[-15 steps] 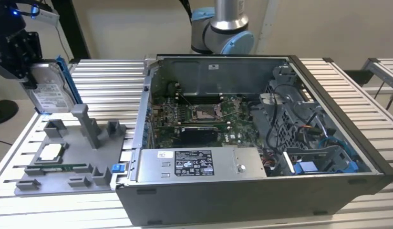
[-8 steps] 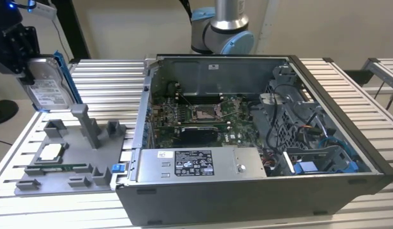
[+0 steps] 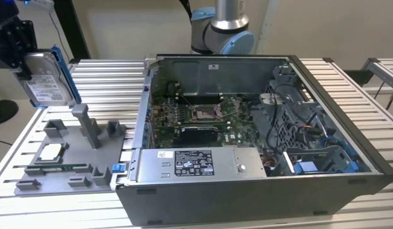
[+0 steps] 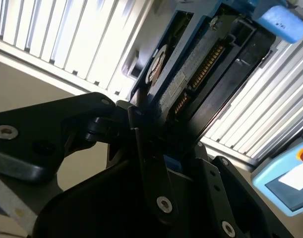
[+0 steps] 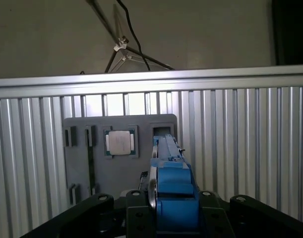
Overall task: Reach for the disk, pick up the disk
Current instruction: 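Pick up the disk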
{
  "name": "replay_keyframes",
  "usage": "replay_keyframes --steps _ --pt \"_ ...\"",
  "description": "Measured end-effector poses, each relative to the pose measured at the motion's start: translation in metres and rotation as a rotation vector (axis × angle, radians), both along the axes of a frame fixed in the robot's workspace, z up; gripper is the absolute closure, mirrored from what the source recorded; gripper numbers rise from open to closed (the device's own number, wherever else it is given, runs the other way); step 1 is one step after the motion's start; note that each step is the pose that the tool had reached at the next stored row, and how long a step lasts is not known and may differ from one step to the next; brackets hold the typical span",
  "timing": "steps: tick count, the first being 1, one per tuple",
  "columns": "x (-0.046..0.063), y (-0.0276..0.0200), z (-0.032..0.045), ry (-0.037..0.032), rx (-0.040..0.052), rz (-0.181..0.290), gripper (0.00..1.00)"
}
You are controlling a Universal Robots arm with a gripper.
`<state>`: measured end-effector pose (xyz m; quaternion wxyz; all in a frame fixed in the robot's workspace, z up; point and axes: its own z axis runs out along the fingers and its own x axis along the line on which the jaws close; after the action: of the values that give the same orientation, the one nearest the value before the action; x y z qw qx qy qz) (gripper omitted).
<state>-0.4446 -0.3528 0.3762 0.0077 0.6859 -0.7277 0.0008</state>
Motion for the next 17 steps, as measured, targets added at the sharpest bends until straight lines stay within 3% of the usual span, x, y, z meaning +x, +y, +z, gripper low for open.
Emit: replay_keyframes --steps 17 --pt "0.000 0.0000 0.0286 0.0000 0.0000 0.000 1.00"
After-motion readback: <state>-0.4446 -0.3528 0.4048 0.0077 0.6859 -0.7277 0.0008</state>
